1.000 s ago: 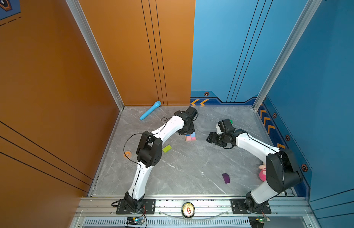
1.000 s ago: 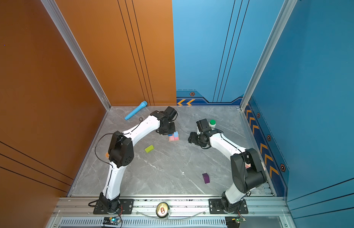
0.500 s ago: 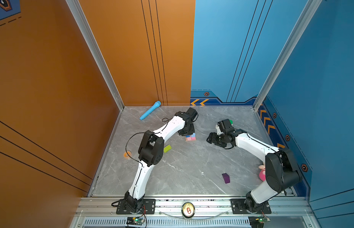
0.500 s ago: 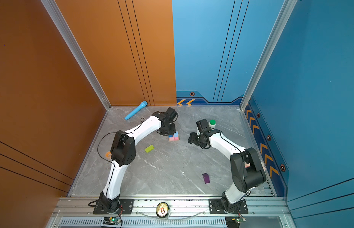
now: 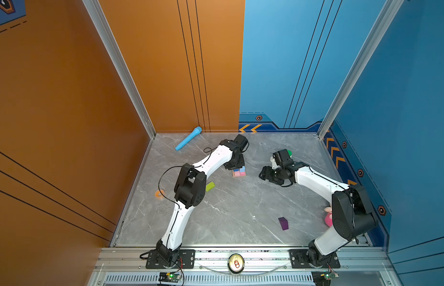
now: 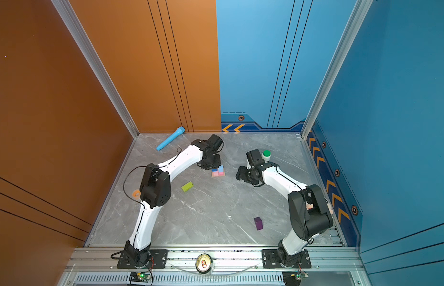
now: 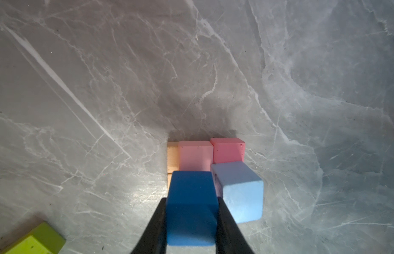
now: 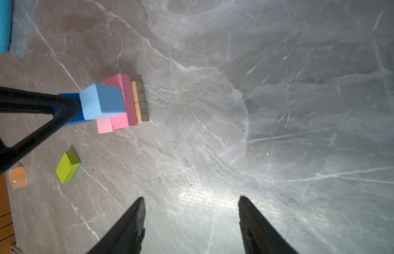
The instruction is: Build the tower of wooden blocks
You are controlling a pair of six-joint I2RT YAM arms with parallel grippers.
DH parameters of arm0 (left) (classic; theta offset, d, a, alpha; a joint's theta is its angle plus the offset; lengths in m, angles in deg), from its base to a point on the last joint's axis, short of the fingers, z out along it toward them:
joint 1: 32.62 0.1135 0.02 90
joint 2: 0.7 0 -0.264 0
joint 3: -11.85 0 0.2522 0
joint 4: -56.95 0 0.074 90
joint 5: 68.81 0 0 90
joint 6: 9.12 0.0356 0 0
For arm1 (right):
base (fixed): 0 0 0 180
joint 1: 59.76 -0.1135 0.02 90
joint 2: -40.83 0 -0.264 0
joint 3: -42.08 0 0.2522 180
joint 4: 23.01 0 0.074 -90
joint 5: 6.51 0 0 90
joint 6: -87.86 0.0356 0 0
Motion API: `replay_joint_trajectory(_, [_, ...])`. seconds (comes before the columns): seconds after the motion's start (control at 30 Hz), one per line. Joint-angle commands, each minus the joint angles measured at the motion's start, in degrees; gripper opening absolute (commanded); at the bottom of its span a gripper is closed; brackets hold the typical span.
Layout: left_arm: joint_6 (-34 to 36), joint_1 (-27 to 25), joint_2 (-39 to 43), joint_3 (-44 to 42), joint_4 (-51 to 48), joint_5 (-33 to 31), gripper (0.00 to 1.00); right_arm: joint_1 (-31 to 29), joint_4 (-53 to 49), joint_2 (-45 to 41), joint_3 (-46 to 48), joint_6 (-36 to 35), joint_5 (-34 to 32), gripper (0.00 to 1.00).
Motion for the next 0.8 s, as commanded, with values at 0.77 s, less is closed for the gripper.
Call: replay_joint_trajectory(0.77, [1.23, 0.36, -1.14, 2.23, -1.31, 0.67, 0.24, 0.44, -1.28, 0.79, -1.38, 0.19, 0.95, 0.69])
